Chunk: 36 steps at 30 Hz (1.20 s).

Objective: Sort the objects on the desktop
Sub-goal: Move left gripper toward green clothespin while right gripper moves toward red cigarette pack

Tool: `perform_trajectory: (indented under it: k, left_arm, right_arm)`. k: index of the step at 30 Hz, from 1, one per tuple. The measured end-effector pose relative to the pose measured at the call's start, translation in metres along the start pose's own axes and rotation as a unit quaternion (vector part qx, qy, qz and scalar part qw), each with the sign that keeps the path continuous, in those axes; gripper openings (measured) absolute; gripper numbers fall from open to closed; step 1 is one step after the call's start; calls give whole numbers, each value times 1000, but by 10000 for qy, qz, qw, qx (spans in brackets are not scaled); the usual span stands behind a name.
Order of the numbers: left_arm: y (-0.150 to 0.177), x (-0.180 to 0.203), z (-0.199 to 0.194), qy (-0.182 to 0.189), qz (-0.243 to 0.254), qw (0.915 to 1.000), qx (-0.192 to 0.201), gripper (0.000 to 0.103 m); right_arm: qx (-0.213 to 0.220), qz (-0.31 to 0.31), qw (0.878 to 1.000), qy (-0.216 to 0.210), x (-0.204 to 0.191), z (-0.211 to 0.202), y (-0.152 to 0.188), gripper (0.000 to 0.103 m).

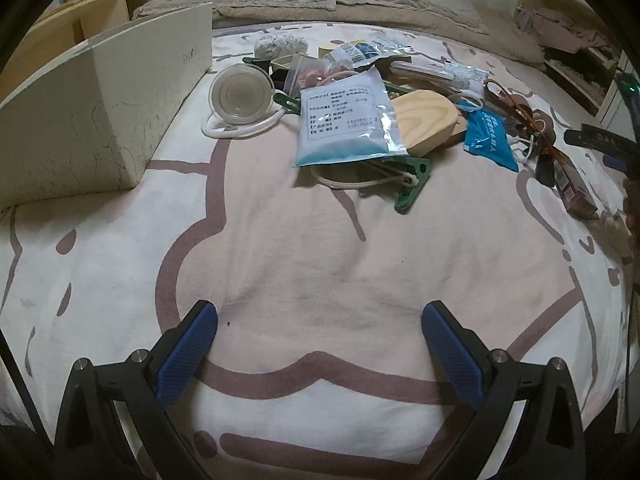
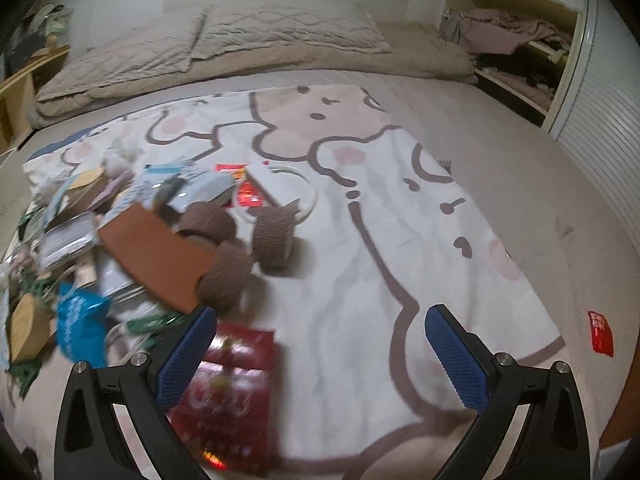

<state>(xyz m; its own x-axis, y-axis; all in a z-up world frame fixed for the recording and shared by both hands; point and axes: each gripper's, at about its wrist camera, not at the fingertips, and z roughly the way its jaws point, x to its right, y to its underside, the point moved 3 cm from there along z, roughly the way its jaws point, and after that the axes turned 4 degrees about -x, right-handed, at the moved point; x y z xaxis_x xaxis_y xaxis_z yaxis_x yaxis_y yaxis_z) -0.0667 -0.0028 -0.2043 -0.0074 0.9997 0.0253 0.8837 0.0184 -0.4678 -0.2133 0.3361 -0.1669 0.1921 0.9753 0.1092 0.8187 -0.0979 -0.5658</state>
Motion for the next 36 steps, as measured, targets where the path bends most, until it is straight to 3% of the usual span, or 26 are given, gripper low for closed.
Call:
perform_trajectory:
  k: [8,11,13,15,22,28,31,36]
  left_arm:
    - [-3,0,-5,234,-39,9997,-1,103]
    - [-10,2,-10,615,-152,9980,69,103]
    - [-17,5,-10,876,-266,9958,92,103]
    - [-24,8,-11,1027,-324,9941,141,103]
    - [-45,21,2,1153,-264,9929,128,101]
    - [-58,15,2,1006,-200,9940,376,97]
    - [-64,15,4,992,-49,9943,395,84]
    - [-65,20,16,1222,27,9924,129,77]
  right_arm:
    - [-311,159,9993,-104,10,27,-4,103]
    - [-356,31,9994,-27,11,35,-7,103]
    - [-605,-13,9982,-16,12,48,-3,103]
    - [-662,178,9975,-197,15,54,1,103]
    - [-513,398,9973,-350,19,42,18,103]
    - [-421,312,9978,-396,14,23,44,103]
    - [-246,234,9993,-172,8,14,55,103]
    - [-61,98,9999,-13,-3,0,66,103]
